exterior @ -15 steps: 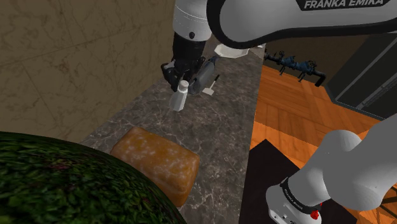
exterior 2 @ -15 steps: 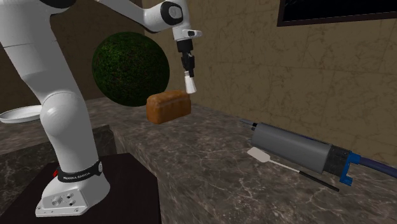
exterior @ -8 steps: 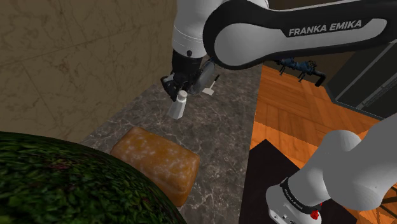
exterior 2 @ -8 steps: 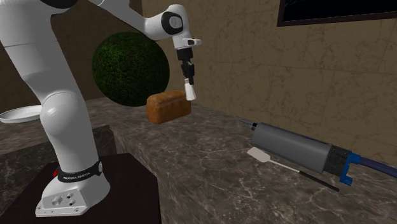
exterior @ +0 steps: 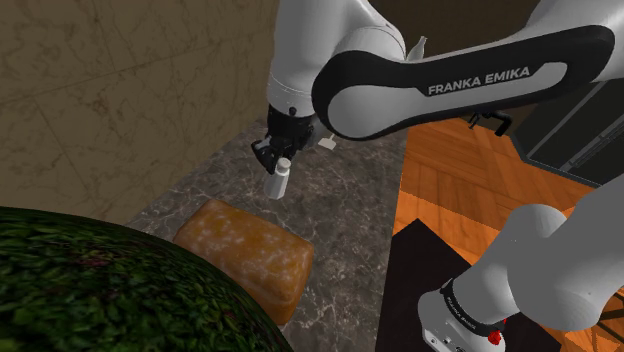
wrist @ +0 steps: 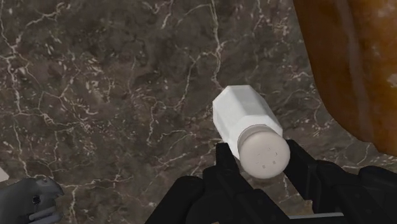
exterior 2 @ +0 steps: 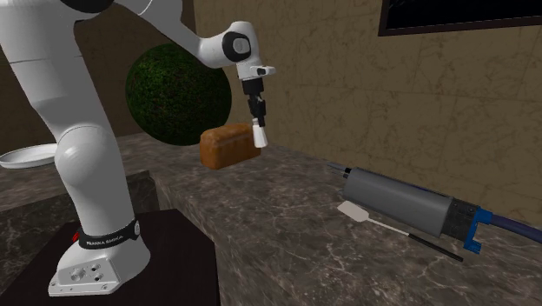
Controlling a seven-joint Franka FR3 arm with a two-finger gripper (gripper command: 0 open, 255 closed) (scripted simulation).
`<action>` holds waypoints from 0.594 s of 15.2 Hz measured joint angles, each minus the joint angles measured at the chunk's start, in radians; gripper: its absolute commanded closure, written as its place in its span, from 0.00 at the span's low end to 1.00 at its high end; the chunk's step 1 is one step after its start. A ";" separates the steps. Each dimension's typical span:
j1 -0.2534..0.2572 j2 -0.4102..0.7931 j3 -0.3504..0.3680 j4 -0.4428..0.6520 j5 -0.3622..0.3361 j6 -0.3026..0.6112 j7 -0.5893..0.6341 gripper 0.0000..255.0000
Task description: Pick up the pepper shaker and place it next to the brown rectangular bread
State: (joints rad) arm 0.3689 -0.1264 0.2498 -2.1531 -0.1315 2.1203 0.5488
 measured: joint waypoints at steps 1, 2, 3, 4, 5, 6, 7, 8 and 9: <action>-0.001 0.006 0.000 -0.007 -0.003 0.013 0.002 1.00; -0.001 0.010 0.000 -0.018 -0.005 0.028 0.004 1.00; -0.001 0.012 0.000 -0.027 -0.007 0.038 0.007 1.00; -0.001 0.017 0.001 -0.035 -0.009 0.051 0.010 1.00; -0.001 0.025 0.002 -0.040 -0.013 0.064 0.015 1.00; -0.002 0.030 0.002 -0.051 -0.016 0.079 0.019 1.00; -0.001 0.034 0.003 -0.061 -0.019 0.092 0.023 1.00; -0.002 0.039 0.002 -0.072 -0.022 0.108 0.025 1.00; -0.003 0.044 0.003 -0.081 -0.025 0.121 0.029 1.00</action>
State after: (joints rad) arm 0.3661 -0.0825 0.2524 -2.2339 -0.1568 2.2415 0.5777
